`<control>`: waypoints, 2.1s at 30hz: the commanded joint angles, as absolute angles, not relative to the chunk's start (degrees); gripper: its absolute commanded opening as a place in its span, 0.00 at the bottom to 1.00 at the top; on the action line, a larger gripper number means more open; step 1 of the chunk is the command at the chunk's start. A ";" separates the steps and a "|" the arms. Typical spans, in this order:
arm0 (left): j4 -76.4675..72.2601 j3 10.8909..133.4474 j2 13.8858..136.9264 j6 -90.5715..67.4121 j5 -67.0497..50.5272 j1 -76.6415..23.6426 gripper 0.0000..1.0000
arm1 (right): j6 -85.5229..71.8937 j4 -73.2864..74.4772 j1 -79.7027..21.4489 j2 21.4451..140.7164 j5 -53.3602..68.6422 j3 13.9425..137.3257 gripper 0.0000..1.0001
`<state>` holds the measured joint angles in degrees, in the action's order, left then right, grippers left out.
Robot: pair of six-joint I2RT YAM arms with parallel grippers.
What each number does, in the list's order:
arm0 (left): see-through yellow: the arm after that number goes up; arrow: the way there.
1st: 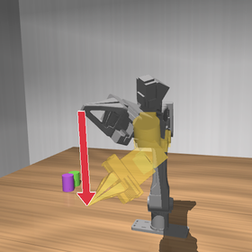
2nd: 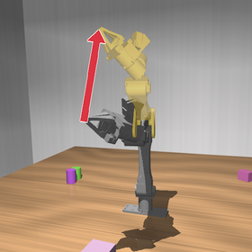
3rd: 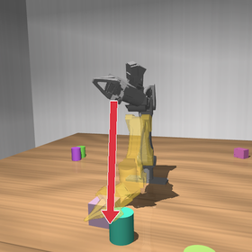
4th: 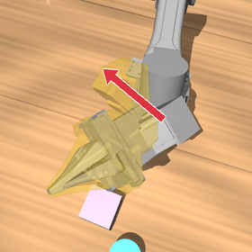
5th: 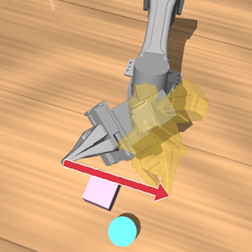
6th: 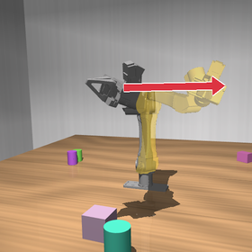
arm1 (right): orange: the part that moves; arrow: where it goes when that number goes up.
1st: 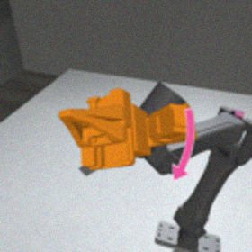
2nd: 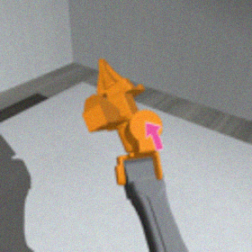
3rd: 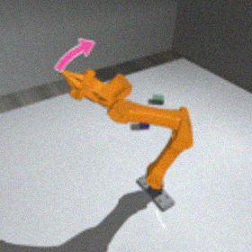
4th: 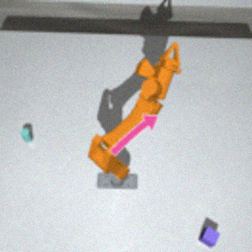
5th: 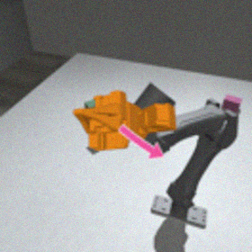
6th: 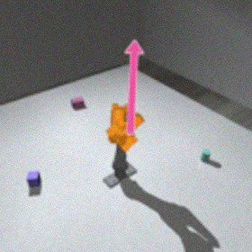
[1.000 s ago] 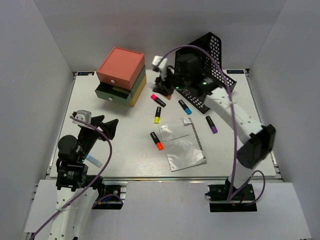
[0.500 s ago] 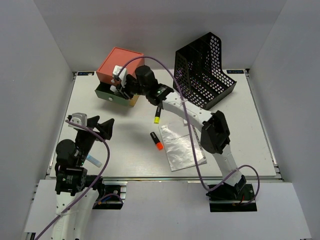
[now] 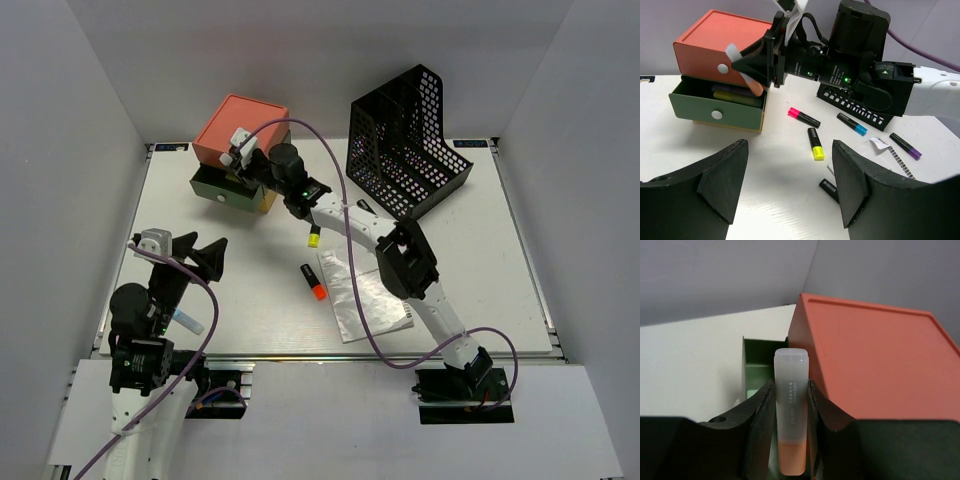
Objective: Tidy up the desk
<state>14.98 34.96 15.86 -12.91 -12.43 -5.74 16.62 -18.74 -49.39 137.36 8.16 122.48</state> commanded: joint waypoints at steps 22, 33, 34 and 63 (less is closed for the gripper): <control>15.29 35.51 15.03 -12.74 -11.95 -5.36 0.78 | 14.94 -20.75 -48.87 138.52 9.23 122.52 0.62; 14.77 34.81 18.71 -14.58 -11.96 -5.36 0.50 | 11.52 -4.61 -47.12 122.01 13.71 120.66 0.00; 14.33 34.72 19.68 -15.20 -11.87 -5.36 0.40 | 10.90 -0.48 -46.76 118.77 15.10 121.11 0.00; 20.83 57.91 80.32 -65.11 6.59 -5.71 0.14 | 9.05 14.24 -18.02 62.93 45.44 54.93 0.00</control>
<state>22.41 55.16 79.07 -58.57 4.73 -6.04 9.80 17.87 -19.14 62.78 43.03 55.46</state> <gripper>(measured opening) 0.131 0.017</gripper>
